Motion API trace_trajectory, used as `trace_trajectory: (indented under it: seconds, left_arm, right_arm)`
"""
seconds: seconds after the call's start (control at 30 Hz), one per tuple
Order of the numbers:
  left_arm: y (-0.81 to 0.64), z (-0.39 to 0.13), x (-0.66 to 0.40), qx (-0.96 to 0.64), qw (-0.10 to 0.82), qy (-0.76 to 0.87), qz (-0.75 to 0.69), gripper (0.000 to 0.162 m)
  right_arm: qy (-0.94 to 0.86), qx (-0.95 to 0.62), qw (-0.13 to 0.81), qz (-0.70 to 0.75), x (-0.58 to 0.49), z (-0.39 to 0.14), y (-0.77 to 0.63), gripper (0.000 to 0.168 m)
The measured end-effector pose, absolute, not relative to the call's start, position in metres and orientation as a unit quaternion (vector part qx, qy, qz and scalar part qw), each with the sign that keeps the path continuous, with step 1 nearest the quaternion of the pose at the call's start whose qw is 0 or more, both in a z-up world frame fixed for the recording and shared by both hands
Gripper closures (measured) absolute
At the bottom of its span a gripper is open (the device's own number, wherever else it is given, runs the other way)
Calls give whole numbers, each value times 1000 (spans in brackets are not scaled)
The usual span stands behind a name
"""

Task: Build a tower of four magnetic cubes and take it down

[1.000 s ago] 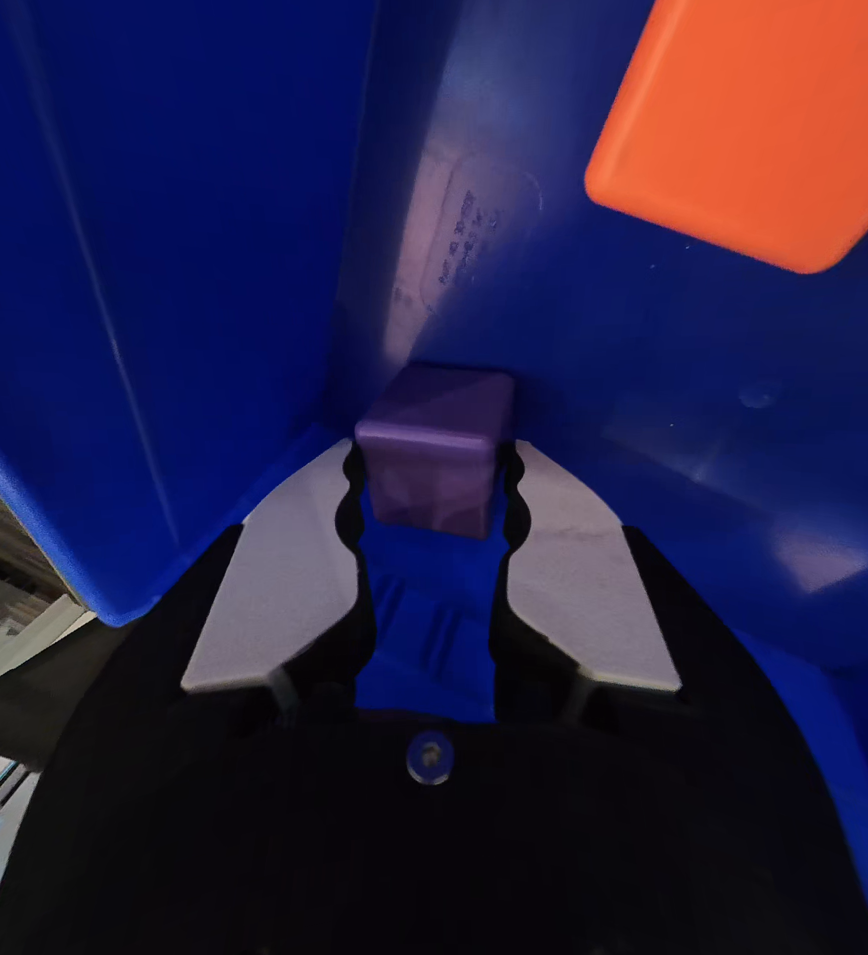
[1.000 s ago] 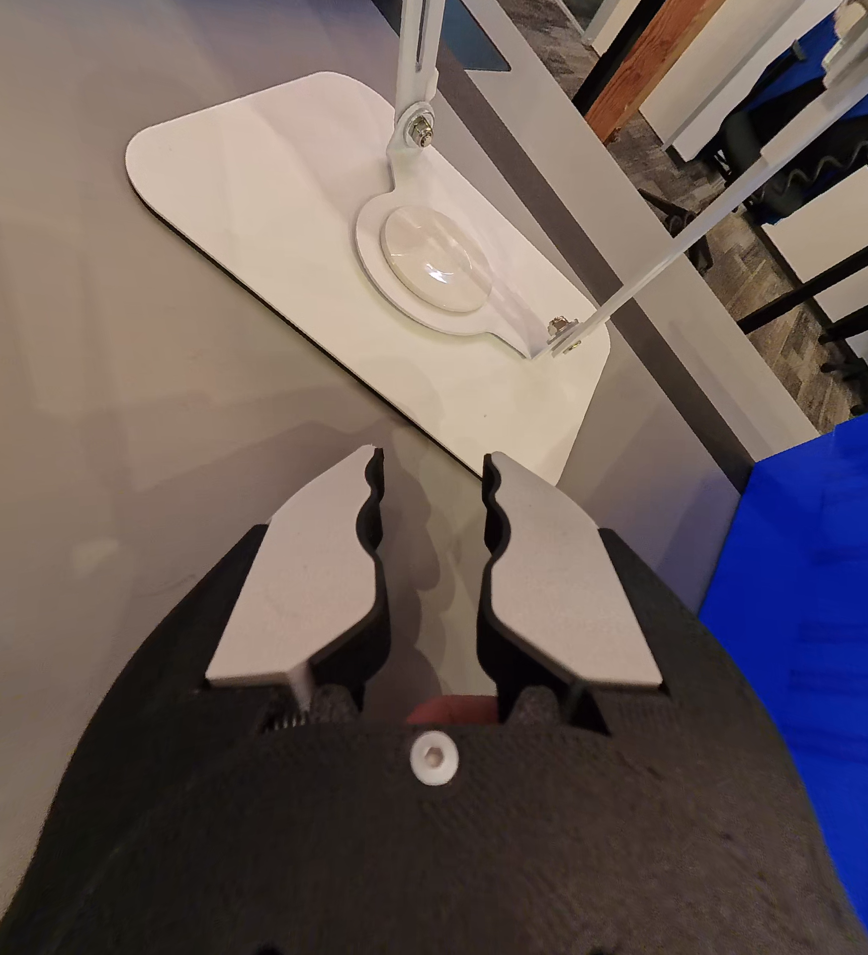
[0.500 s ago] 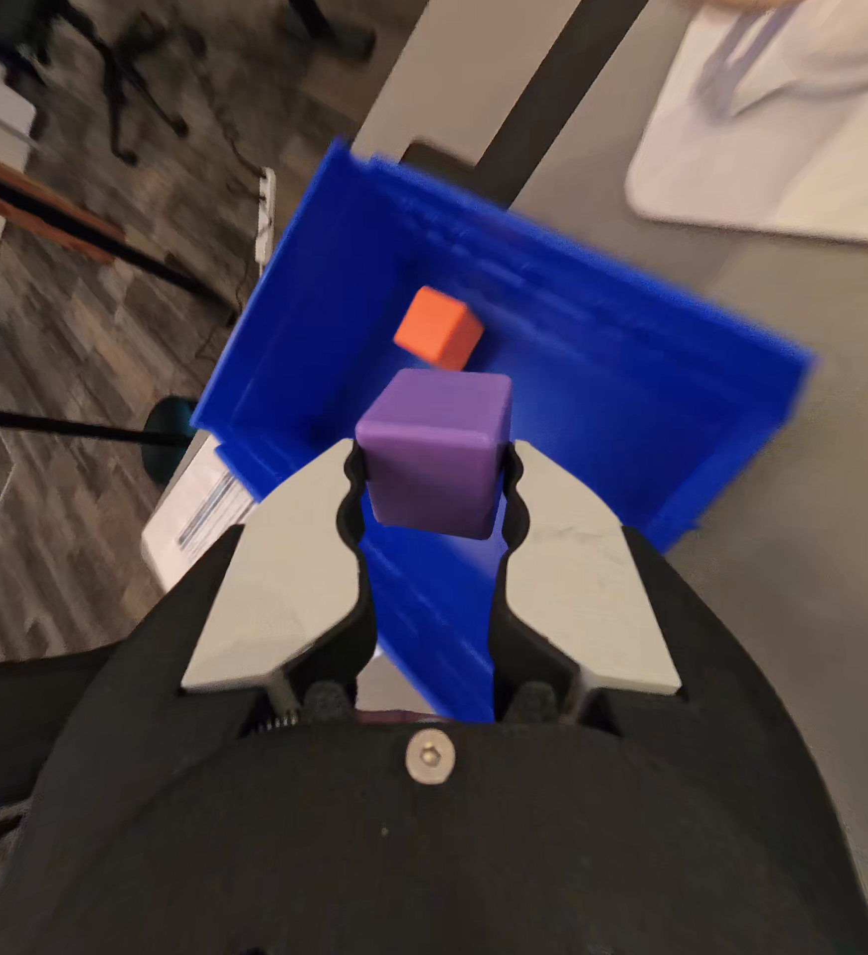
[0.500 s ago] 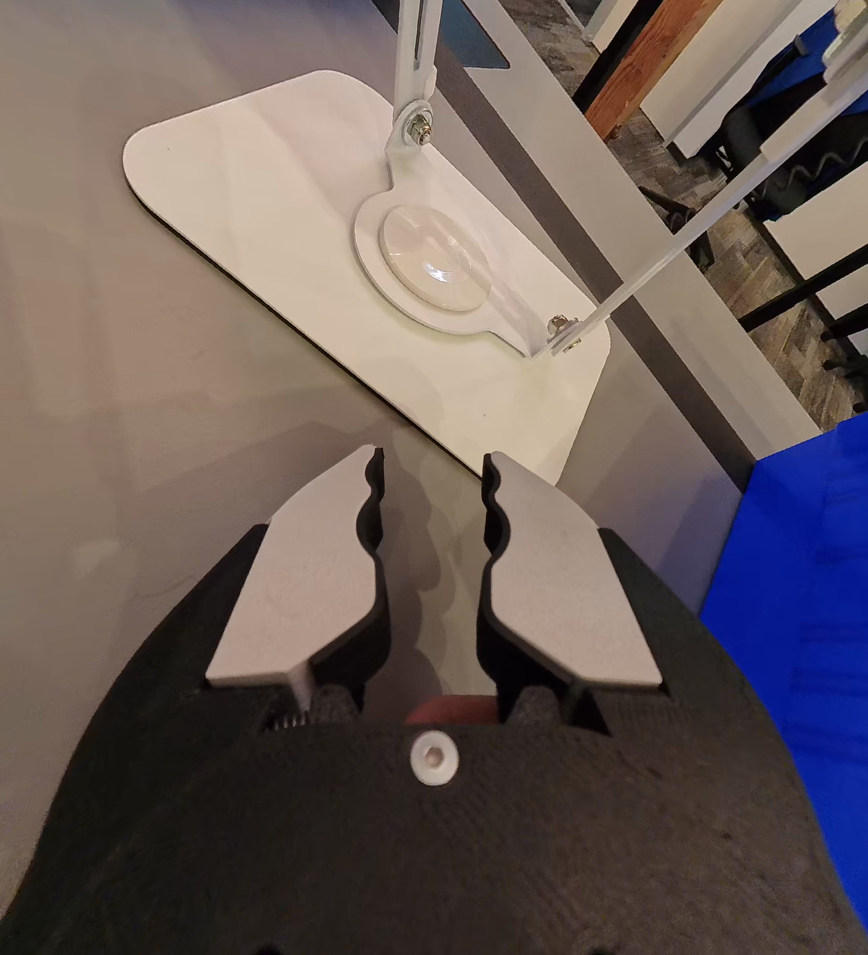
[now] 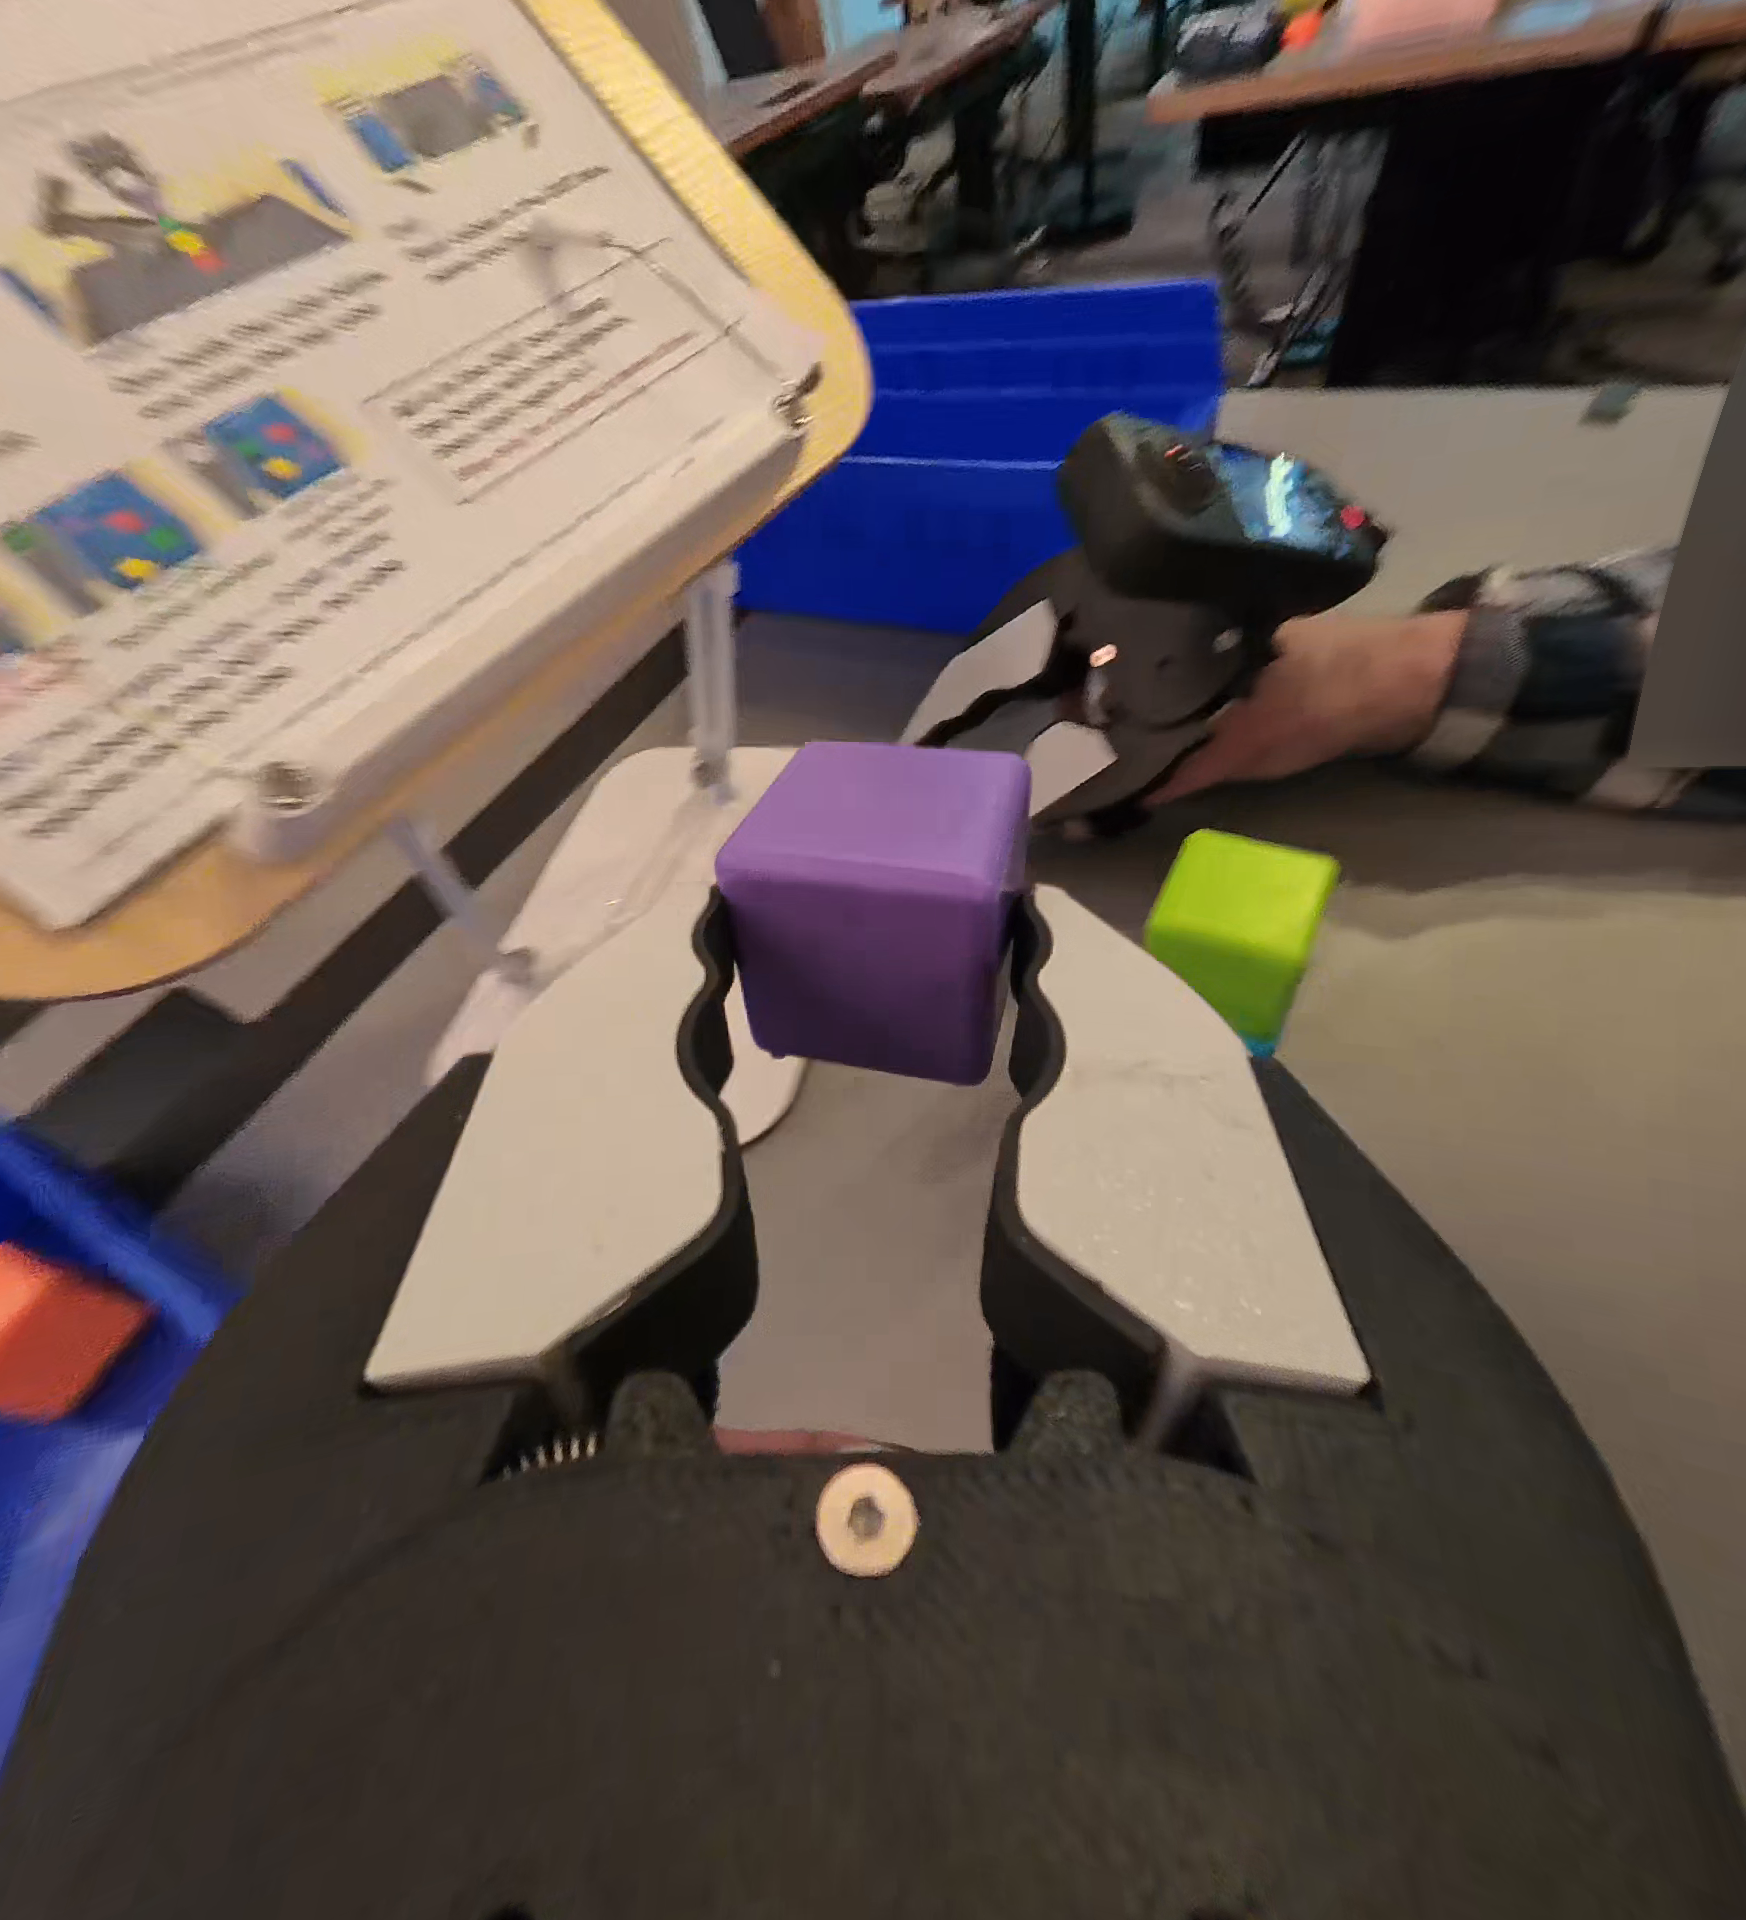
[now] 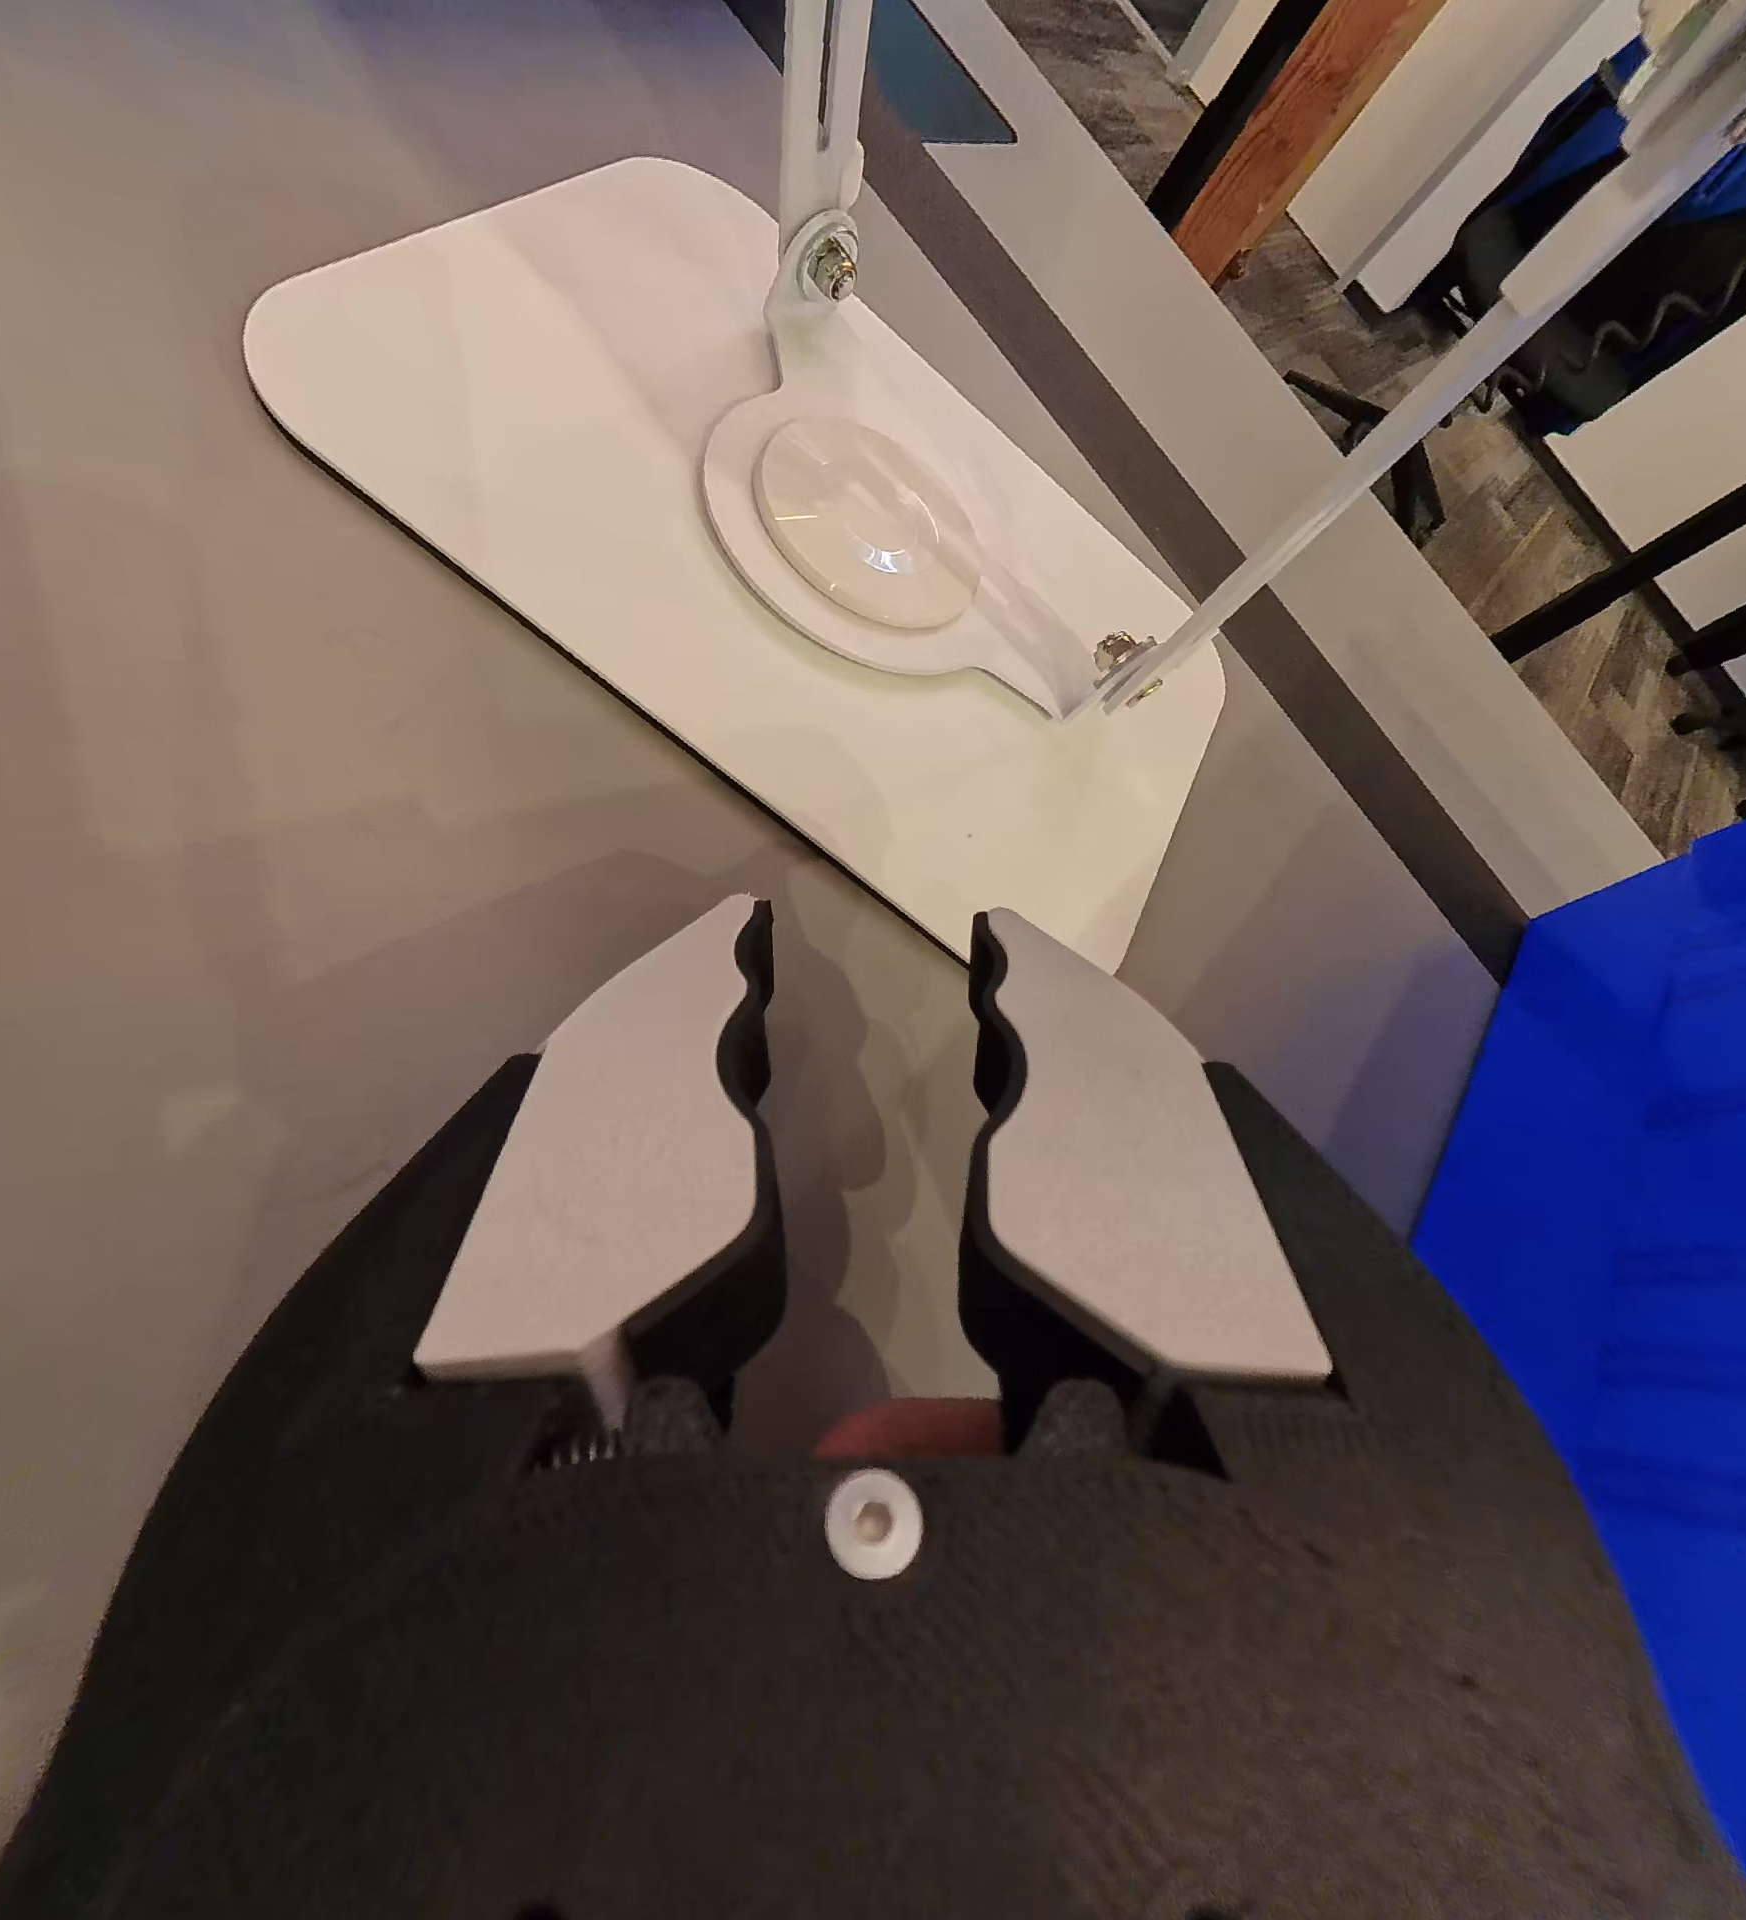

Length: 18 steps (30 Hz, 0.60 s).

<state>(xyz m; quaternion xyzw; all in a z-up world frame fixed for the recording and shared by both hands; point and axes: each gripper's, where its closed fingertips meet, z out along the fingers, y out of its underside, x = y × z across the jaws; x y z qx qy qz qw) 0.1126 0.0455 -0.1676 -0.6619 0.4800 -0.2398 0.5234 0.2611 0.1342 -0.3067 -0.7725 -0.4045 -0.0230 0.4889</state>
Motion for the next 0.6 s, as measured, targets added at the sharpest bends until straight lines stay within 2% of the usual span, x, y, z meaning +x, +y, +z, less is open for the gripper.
trace_trajectory:
  seconds: [0.2, 0.6]
  left_arm:
    - [4, -187, 176, -613, 523, 487, -336, 111]
    - [-12, -226, 215, -583, 516, 505, -373, 111]
  right_arm:
    - [-404, -773, 488, -22, 262, -307, 135, 132]
    - [-406, -773, 487, -23, 261, -307, 135, 132]
